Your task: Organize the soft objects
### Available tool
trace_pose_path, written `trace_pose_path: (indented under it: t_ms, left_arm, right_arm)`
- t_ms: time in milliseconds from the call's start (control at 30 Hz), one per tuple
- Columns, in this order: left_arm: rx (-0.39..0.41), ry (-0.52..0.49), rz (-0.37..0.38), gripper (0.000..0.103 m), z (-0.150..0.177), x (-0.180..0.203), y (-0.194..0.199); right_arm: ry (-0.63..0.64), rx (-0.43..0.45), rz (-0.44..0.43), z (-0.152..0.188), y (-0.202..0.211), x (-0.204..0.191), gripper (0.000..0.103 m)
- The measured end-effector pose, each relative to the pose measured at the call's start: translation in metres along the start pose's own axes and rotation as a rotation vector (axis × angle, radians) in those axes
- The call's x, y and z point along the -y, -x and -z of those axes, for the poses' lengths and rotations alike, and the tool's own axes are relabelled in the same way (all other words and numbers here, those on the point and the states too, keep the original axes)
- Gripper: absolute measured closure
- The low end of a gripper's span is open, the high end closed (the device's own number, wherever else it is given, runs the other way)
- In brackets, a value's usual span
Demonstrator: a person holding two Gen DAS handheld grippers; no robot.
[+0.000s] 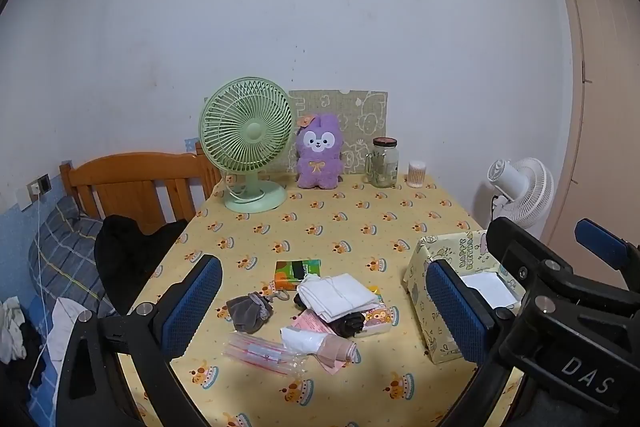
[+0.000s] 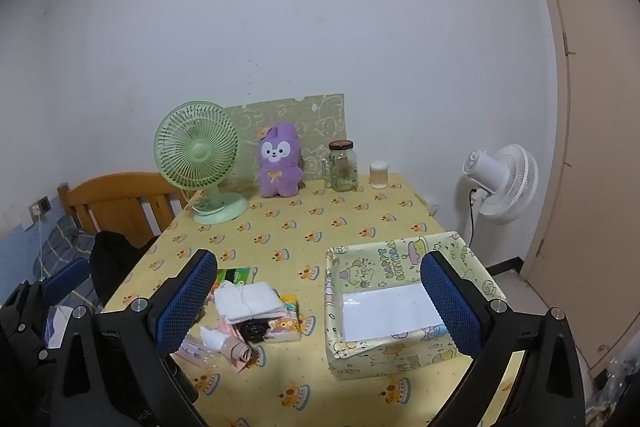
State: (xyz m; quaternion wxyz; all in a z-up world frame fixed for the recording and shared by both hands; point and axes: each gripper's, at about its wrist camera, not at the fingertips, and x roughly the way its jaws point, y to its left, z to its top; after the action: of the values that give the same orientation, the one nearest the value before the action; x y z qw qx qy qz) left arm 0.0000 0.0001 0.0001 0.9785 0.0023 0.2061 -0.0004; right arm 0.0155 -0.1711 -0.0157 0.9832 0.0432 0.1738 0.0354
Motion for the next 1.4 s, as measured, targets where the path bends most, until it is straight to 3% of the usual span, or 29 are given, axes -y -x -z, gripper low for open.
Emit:
trace_pose_path:
  t_ms: [1400]
  left_arm:
    - [0.004,-0.010,-0.006,0.001,-0.0066,0.0051,0.0006]
  right_arm:
    - [0.001,0.004,0.010,-0.0020,0.0041,0.0027,0.001]
